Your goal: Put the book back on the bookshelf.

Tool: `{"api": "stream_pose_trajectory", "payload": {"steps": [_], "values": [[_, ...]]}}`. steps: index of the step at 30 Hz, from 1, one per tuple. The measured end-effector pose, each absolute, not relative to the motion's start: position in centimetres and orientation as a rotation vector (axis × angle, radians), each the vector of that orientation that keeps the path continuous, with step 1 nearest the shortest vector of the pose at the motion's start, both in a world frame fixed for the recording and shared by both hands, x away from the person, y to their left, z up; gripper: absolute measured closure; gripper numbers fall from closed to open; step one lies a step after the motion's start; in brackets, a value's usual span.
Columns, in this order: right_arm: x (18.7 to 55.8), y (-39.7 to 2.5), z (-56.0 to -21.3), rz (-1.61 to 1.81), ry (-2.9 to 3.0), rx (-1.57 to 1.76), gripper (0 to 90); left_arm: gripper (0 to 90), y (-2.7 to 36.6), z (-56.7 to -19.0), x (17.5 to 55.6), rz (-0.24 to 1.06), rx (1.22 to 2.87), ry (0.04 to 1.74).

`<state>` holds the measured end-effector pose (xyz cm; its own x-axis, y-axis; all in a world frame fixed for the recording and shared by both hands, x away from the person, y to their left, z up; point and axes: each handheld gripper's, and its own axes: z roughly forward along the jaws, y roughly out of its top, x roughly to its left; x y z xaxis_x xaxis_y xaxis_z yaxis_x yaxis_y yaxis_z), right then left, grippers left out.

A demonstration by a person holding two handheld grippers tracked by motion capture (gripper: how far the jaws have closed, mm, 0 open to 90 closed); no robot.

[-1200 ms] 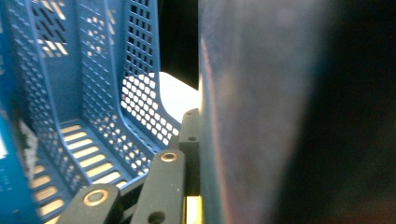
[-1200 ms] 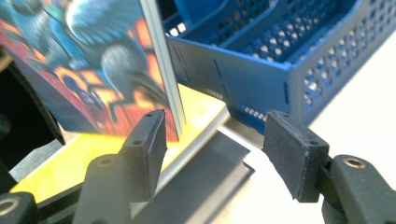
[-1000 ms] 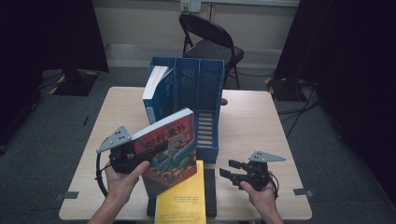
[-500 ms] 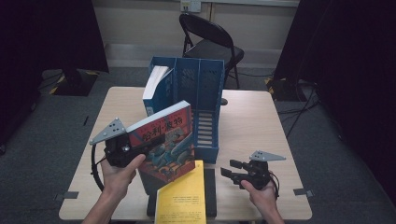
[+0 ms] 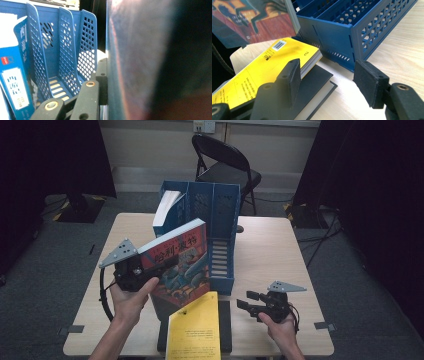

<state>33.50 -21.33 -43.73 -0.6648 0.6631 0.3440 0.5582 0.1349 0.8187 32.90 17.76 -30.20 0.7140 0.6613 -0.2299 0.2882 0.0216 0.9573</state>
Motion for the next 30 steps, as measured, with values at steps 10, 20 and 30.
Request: {"api": "stream_pose_trajectory", "payload": {"steps": [10, 20, 30], "values": [[33.5, -21.3, -43.9, 1.565, 2.290, 1.234, 38.2, 74.5, 17.8, -29.4, 33.6, 0.382, 1.548, 0.820], [33.5, -21.1, -43.9, 1.554, 2.294, 1.222, 37.9, 74.5, 17.8, -28.7, 34.2, 0.408, 1.524, 0.864], [33.5, -21.1, -44.0, 1.552, 2.298, 1.221, 37.8, 74.5, 17.4, -28.7, 35.9, 0.447, 1.495, 0.927]]}}
